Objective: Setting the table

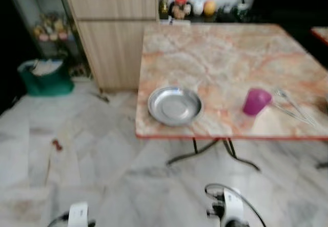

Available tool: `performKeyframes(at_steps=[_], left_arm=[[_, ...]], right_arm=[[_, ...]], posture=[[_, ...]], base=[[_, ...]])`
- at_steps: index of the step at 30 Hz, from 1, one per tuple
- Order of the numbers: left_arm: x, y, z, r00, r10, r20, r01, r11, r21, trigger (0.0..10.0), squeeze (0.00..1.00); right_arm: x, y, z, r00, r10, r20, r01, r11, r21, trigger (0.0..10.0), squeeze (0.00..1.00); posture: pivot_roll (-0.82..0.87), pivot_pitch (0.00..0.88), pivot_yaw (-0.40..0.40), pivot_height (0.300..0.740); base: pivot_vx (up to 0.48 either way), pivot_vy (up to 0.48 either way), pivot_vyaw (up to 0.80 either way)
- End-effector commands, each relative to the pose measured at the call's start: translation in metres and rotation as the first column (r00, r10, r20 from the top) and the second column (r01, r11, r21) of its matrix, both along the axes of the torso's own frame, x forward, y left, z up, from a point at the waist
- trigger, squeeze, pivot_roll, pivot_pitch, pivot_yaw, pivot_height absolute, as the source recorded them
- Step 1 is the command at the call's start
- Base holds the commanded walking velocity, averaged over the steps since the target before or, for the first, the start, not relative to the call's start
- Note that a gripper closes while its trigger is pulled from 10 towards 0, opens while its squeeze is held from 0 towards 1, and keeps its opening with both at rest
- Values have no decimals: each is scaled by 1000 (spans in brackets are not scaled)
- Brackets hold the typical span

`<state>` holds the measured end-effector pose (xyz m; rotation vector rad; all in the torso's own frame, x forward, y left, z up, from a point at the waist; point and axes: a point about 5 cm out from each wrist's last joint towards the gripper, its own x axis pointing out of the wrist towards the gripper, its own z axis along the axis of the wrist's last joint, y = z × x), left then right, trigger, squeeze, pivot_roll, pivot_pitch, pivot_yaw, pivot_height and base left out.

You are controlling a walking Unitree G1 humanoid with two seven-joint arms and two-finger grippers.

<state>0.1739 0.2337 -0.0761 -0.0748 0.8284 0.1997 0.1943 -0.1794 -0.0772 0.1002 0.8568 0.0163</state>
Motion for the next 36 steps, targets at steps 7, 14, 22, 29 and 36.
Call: performKeyframes(at_steps=[7,14,22,29,36], left_arm=[[-6,-2,-3,1000,-1,-13,1,1000,4,10000,0],[-13,12,-2,1000,18,1,-18,1000,0,10000,0],[-6,1,-1,1000,-23,13,23,1000,0,10000,0],[1,-6,0,999,-33,19,33,999,-2,10000,0],[-1,-4,0,999,-26,22,26,1000,2,10000,0]], right_arm=[[-2,-9,0,1000,-15,-3,15,1000,-18,10000,0],[-3,-8,-1,1000,-15,-9,15,1000,-17,10000,0],[-4,-7,-1,1000,-12,-12,12,1000,-17,10000,0],[-3,-6,-1,1000,-8,-9,8,1000,-17,10000,0],[-3,-6,-1,1000,-7,-8,7,1000,-17,10000,0]], posture=[[22,38,-1,740],[23,37,0,740],[21,21,4,740],[21,14,4,740],[21,19,3,740]], base=[[133,0,0],[0,0,0],[0,-189,0],[0,-445,0],[0,-455,0]])
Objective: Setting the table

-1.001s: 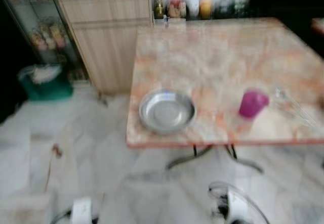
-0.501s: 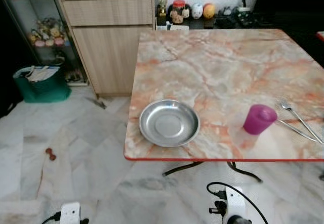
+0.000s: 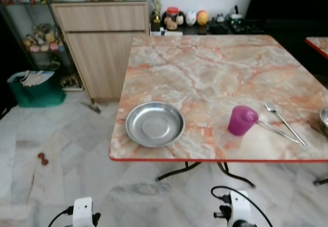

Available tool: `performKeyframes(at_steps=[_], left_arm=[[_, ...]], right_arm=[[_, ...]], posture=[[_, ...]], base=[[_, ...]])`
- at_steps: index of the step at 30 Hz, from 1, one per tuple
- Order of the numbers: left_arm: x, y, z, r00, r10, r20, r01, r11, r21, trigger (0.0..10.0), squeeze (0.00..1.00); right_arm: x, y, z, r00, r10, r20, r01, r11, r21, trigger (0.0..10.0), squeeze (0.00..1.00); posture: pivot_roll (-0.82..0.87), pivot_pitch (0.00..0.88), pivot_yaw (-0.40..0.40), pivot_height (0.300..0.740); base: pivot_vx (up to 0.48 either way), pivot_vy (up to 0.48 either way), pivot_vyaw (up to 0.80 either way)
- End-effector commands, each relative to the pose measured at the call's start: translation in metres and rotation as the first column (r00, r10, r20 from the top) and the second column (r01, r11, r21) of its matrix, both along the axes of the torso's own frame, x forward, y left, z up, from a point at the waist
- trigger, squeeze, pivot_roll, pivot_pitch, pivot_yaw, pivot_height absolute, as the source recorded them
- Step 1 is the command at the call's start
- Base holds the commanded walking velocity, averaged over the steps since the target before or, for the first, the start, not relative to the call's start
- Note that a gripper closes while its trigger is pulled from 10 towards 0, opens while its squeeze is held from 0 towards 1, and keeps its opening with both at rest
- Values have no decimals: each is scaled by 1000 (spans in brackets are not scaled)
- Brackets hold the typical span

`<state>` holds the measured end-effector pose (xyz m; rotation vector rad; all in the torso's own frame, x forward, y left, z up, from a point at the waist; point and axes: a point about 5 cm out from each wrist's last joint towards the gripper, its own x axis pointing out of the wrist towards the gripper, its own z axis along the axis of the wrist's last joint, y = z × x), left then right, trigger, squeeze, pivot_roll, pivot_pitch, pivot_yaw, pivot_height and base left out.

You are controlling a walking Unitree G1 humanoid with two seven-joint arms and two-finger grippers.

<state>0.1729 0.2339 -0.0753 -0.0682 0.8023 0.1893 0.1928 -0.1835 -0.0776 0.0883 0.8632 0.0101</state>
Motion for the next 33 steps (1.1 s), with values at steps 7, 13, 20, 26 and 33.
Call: performKeyframes(at_steps=[7,13,20,26,33], left_arm=[[-1,5,2,999,29,26,-29,1000,11,10000,0],[35,33,38,949,130,287,-177,973,147,10000,0],[83,58,120,740,38,672,-324,895,306,10000,0],[111,56,180,549,-47,835,-364,885,290,10000,0],[145,-12,211,467,-227,855,55,972,228,10000,0]], right_arm=[[-2,-3,-1,1000,-10,-3,10,1000,-5,10000,0],[-3,-4,-1,1000,-9,-5,9,1000,-7,10000,0],[-3,-3,-1,1000,0,-9,0,1000,-8,10000,0],[-3,-2,-1,1000,0,-9,0,1000,-5,10000,0],[-4,-1,-2,1000,2,-15,-2,1000,-5,10000,0]], posture=[[22,34,0,740],[18,43,-2,740],[30,46,-7,740],[30,44,-4,740],[32,37,0,740]], base=[[0,0,0],[0,0,0],[0,0,0],[0,0,0],[0,0,0]])
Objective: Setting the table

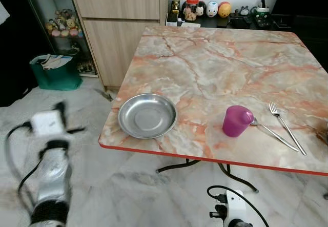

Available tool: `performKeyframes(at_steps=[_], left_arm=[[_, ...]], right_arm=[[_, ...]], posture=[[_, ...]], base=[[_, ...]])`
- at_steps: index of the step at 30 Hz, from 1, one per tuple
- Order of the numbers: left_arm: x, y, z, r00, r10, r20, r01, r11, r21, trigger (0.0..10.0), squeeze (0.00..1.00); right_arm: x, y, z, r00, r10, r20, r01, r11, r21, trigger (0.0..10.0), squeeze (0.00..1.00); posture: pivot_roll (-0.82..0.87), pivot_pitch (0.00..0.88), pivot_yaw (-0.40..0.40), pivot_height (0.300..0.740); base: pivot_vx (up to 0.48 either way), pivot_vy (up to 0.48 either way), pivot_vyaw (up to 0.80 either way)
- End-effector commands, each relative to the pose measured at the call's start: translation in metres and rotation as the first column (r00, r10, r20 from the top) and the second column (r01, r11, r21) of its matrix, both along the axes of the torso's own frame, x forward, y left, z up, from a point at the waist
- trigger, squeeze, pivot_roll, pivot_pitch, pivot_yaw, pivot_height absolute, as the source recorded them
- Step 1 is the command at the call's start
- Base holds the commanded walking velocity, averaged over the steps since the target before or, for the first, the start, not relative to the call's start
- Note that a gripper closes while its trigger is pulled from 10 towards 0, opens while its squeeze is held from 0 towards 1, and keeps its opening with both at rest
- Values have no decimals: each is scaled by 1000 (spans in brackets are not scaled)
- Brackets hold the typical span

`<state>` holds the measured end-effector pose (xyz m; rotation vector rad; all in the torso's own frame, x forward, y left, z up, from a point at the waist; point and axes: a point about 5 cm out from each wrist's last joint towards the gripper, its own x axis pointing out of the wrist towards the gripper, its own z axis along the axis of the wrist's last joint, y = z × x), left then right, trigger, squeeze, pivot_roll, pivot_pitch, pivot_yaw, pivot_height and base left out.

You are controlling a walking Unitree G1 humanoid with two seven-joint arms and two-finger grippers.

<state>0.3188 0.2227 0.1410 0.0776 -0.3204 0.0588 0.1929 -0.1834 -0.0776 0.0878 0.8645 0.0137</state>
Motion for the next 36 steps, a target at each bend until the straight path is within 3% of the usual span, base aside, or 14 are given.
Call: performKeyframes(at_steps=[1,2,3,6,8,17,18,29,33,34,36], left_arm=[[1,-8,-6,998,-46,-53,43,998,-51,10000,0],[2,-9,-6,998,-37,-51,33,996,-80,10000,0],[3,-10,-6,998,-33,-53,26,992,-123,10000,1000],[4,-11,-8,998,-24,-65,12,984,-178,10000,1000],[5,-11,-11,994,-45,-101,17,963,-268,10000,1000],[11,-15,-17,978,-115,-173,37,915,-402,10000,1000],[16,-17,-18,971,-147,-189,43,883,-467,10000,1000],[23,-28,-25,944,-200,-264,53,878,-475,10000,1000],[27,-29,-25,939,-148,-311,7,912,-410,10000,1000],[28,-29,-25,938,-140,-318,-2,913,-408,10000,0],[29,-29,-24,937,-138,-322,-7,912,-410,10000,0]], right_arm=[[-4,-1,-2,1000,-6,-15,6,1000,-5,10000,0],[-5,-1,-2,1000,-8,-15,8,1000,-4,10000,0],[-5,-1,-3,1000,-8,-16,8,1000,-4,10000,0],[-6,-1,-3,1000,-10,-17,10,1000,-4,10000,0],[-7,-2,-3,1000,-11,-21,11,1000,-5,10000,0],[-7,-3,-3,1000,-11,-24,11,1000,-9,10000,0],[-6,-3,-3,1000,-12,-21,12,1000,-9,10000,0],[-8,4,-5,999,-10,-32,10,1000,-2,10000,0],[-11,14,-7,999,-7,-43,7,1000,4,10000,0],[-10,15,-7,999,-6,-43,7,1000,5,10000,0],[-10,16,-7,999,-5,-42,6,1000,6,10000,0]], posture=[[27,33,3,740],[23,27,7,740],[19,26,8,740],[17,25,10,740],[14,17,10,740],[16,19,11,740],[17,32,11,740],[18,49,13,740],[15,53,14,740],[15,53,14,740],[17,53,13,740]], base=[[0,0,0],[0,0,0],[0,0,0],[0,0,0],[0,0,0],[0,0,0],[0,0,0],[0,0,0],[0,0,0],[0,0,0],[0,0,0]])
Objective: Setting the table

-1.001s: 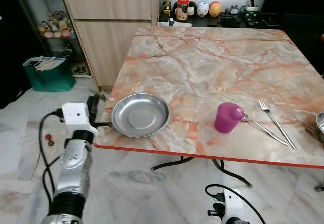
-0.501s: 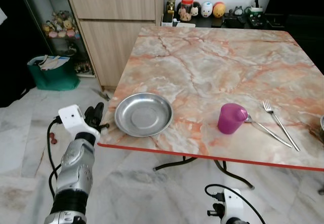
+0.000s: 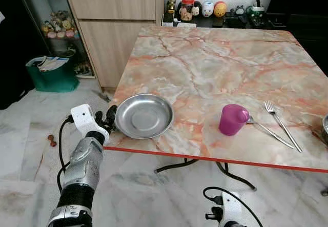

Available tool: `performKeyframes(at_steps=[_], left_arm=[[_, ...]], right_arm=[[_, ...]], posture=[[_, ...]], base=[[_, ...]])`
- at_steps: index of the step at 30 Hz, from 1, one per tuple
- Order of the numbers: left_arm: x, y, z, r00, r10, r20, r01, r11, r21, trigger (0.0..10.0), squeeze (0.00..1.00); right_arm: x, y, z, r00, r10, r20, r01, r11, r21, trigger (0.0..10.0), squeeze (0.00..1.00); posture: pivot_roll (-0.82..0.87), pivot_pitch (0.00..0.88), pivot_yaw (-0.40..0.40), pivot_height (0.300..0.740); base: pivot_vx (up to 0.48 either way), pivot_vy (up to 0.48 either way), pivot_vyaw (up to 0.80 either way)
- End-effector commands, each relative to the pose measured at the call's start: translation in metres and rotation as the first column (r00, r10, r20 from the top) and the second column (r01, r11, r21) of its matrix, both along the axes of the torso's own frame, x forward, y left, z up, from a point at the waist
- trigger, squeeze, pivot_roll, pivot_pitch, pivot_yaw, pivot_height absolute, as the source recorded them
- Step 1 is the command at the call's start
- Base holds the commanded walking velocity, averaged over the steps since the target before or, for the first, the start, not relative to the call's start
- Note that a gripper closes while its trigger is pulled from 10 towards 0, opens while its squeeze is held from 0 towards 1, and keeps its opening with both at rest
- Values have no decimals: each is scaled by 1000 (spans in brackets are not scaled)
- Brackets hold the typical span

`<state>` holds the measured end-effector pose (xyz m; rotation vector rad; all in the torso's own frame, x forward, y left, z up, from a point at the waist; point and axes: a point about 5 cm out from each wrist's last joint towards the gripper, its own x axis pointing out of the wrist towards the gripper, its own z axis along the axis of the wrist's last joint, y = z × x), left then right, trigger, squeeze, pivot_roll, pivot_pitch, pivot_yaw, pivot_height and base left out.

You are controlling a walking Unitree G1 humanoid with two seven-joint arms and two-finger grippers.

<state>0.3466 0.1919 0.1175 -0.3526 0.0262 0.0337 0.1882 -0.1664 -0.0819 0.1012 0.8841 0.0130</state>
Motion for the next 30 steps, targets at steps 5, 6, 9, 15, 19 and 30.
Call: performKeyframes(at_steps=[5,6,9,15,19,30], left_arm=[[7,1,-1,999,20,-43,-20,1000,-6,10000,0],[8,1,-2,998,27,-50,-28,1000,-10,10000,0],[10,-1,-5,997,22,-79,-22,1000,-7,10000,0],[12,-5,-10,991,-12,-133,13,1000,6,10000,0],[13,-4,-11,990,-18,-141,21,1000,17,10000,0],[14,-8,-14,982,-64,-181,72,997,41,10000,0]], right_arm=[[2,5,0,1000,2,-10,-2,1000,-2,10000,0],[3,5,1,1000,2,-8,-2,1000,-1,10000,0],[5,9,1,1000,5,-5,-5,1000,1,10000,0],[5,14,1,1000,8,-5,-8,1000,3,10000,0],[6,15,2,1000,8,-3,-8,1000,3,10000,0],[12,12,5,1000,13,11,-13,1000,4,10000,0]], posture=[[14,53,16,740],[14,53,16,740],[18,52,15,740],[13,46,18,740],[12,38,20,740],[19,31,17,740]], base=[[0,0,0],[0,0,0],[0,0,0],[0,0,0],[0,0,0],[0,0,0]])
